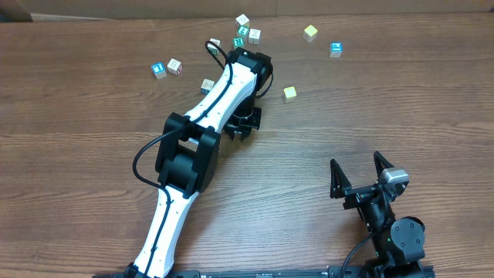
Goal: Form a horizontal line
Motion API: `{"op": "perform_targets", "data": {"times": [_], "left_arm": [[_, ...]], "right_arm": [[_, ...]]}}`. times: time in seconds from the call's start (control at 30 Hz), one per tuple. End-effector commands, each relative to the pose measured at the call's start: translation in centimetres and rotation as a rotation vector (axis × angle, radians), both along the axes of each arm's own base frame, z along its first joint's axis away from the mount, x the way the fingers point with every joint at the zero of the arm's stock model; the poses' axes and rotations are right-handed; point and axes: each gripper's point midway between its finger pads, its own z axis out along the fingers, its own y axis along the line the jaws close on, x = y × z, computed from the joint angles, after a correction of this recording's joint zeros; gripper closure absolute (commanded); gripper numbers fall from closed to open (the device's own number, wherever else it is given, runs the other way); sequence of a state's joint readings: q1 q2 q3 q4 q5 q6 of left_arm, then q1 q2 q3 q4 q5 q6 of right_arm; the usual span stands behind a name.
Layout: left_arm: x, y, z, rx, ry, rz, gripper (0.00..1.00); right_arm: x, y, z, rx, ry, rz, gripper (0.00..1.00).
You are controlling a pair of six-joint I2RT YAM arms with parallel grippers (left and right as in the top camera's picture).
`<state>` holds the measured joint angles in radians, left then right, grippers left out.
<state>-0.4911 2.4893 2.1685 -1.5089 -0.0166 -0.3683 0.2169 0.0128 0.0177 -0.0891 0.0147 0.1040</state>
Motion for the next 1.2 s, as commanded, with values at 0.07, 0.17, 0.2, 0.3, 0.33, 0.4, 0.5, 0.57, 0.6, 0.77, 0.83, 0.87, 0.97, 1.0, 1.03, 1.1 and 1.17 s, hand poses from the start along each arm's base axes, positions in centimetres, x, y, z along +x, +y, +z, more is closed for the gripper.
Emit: {"op": "perform_targets", "data": {"times": [0.07,0.17,0.2,0.3,0.33,0.4,0.5,0.57,0.6,0.77,0.83,0.87,0.97,1.0,1.03,1.1,1.17], "left_arm": [[2.1,-0.7,-0.9,-0.022,-0.085,0.013,0.72],[3.6,-1.2,-1.1,-0.05,-0.142,0.016,0.62],[4.1,-1.3,-1.1,-0.061,-0.162,0.02,0.62],[5.9,-1.8,-1.2,-0.095,-0.229,0.029,0.62],[6.4,-2.0,-1.2,-0.107,-0.245,0.032,0.62],[7.4,-2.3,-1.2,-0.128,-0.283,0.037,0.62],[8.2,-2.6,-1.1,-0.144,-0.314,0.039,0.6],[8.4,-2.8,-1.1,-0.153,-0.319,0.04,0.6],[8.4,-2.8,-1.1,-0.155,-0.321,0.04,0.6],[8.5,-2.9,-1.1,-0.156,-0.325,0.047,0.58],[8.4,-2.8,-1.1,-0.154,-0.321,0.046,0.55],[8.4,-2.8,-1.1,-0.154,-0.321,0.046,0.48],[8.4,-2.8,-1.1,-0.154,-0.321,0.047,0.41],[8.4,-2.7,-1.1,-0.152,-0.319,0.049,0.41],[8.3,-2.4,-1.1,-0.146,-0.309,0.053,0.41],[7.7,-1.9,-1.0,-0.133,-0.284,0.056,0.39],[7.1,-1.5,-1.0,-0.12,-0.257,0.047,0.35]], "right_arm": [[0.0,0.1,-0.1,-0.003,-0.008,0.003,0.0],[0.0,0.1,-0.1,-0.003,-0.008,0.003,0.0],[0.0,0.1,-0.1,-0.003,-0.008,0.003,0.0],[0.0,0.1,-0.1,-0.003,-0.008,0.003,0.0],[0.0,0.1,-0.1,-0.003,-0.007,0.003,0.0],[0.0,0.1,-0.1,-0.003,-0.007,0.003,0.0],[0.0,0.1,-0.1,-0.003,-0.008,0.003,0.0],[0.0,0.1,-0.1,-0.003,-0.007,0.003,0.0],[0.0,0.1,-0.1,-0.003,-0.008,0.003,0.0],[0.0,0.1,-0.1,-0.003,-0.007,0.003,0.0],[0.0,0.1,-0.1,-0.003,-0.008,0.003,0.0],[0.0,0.1,-0.1,-0.003,-0.008,0.003,0.0],[0.0,0.1,-0.1,-0.003,-0.008,0.003,0.0],[0.0,0.1,-0.1,-0.003,-0.007,0.003,0.0],[0.0,0.1,-0.1,-0.003,-0.008,0.003,0.0],[0.0,0.1,-0.1,-0.003,-0.008,0.003,0.0],[0.0,0.1,-0.1,-0.003,-0.008,0.003,0.0]]}}
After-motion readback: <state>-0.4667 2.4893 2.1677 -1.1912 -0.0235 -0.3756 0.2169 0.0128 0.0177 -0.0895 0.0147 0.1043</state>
